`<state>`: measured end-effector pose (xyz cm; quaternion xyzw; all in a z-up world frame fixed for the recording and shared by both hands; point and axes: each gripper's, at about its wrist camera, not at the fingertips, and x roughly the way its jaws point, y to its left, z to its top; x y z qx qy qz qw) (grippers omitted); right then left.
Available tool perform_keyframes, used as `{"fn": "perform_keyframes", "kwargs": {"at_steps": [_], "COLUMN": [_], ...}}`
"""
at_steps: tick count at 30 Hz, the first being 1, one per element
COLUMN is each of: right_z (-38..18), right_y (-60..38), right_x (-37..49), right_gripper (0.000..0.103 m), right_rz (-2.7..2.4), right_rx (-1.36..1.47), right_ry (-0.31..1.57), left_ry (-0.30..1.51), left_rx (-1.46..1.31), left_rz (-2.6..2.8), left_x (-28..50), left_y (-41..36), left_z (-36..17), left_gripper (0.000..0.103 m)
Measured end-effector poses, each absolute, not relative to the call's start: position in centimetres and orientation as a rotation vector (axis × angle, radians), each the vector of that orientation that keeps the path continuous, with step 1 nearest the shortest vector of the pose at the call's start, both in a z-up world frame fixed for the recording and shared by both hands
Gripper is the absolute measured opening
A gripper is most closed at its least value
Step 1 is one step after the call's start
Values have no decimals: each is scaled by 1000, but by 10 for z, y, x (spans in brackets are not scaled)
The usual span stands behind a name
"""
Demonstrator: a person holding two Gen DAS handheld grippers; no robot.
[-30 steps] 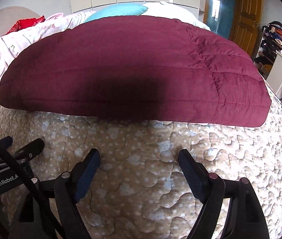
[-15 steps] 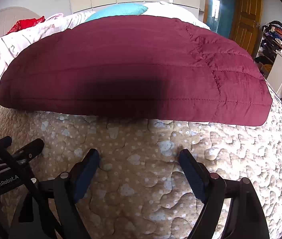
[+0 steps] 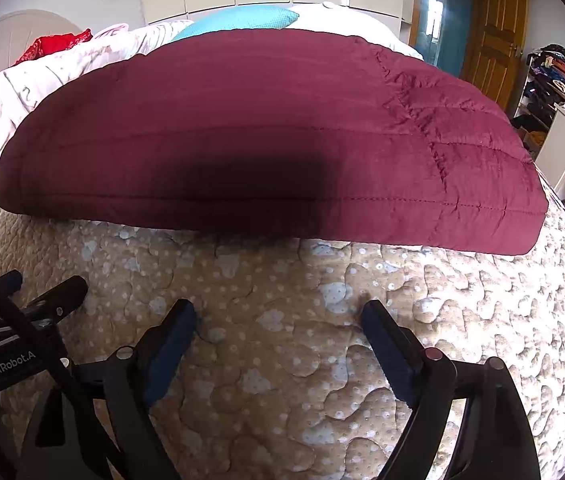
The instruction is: Fold large clothes
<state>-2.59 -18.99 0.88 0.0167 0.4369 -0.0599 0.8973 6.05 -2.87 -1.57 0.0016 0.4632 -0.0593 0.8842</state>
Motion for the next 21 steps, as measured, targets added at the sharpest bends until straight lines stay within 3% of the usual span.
{"fn": "perform_keyframes", "kwargs": {"at_steps": [21], "right_z": [6], "right_y": [-185], "right_x": [-21], "right_gripper": [90], "right_rz": [-132], "right_rx": [27], "right_ry": [906], "left_ry": [964], "left_rx": [3], "left_rz": [-124], "left_x": [61], "left_y": [-27], "left_z": [-16], "left_gripper": [101]}}
